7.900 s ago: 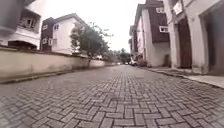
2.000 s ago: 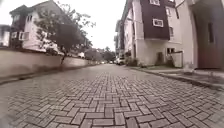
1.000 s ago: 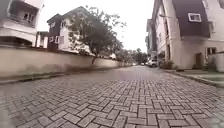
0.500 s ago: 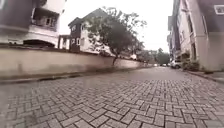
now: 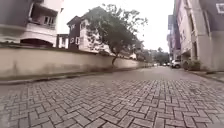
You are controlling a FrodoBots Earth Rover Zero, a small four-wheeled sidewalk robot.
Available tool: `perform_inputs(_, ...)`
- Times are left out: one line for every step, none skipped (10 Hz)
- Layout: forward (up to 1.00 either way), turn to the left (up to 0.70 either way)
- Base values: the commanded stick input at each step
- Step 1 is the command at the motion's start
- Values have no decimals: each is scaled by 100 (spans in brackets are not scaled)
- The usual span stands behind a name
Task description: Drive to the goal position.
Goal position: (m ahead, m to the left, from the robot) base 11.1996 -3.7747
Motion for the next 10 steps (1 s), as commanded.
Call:
perform_inputs(33, 0)
perform_inputs(42, 0)
perform_inputs(48, 0)
perform_inputs(50, 0)
perform_inputs(50, 0)
perform_inputs(50, 0)
perform_inputs(50, 0)
perform_inputs(50, -5)
perform_inputs(50, -27)
perform_inputs(50, -49)
